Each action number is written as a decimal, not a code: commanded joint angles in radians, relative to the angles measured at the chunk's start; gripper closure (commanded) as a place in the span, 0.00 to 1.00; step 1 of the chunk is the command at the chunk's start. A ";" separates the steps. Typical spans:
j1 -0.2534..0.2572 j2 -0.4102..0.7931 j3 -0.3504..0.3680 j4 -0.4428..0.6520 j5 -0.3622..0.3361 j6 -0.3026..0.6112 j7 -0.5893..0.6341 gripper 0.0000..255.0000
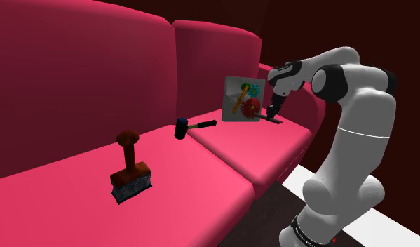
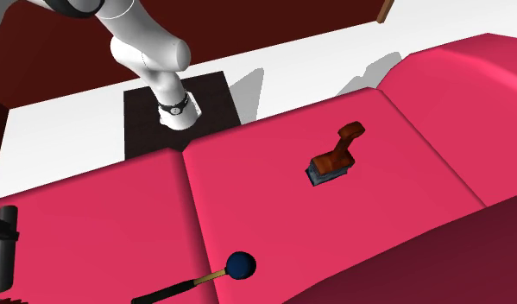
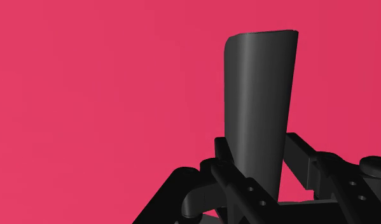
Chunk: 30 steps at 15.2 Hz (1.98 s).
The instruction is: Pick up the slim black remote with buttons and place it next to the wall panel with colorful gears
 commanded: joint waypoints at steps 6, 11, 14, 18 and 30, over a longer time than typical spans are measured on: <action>-0.005 0.038 0.005 -0.045 0.017 0.081 -0.017 1.00; -0.008 0.068 0.010 -0.073 0.031 0.137 -0.028 1.00; -0.009 0.082 0.013 -0.083 0.038 0.160 -0.033 1.00; -0.009 0.082 0.013 -0.083 0.038 0.160 -0.033 1.00; -0.009 0.034 0.002 -0.018 0.014 0.049 -0.018 0.00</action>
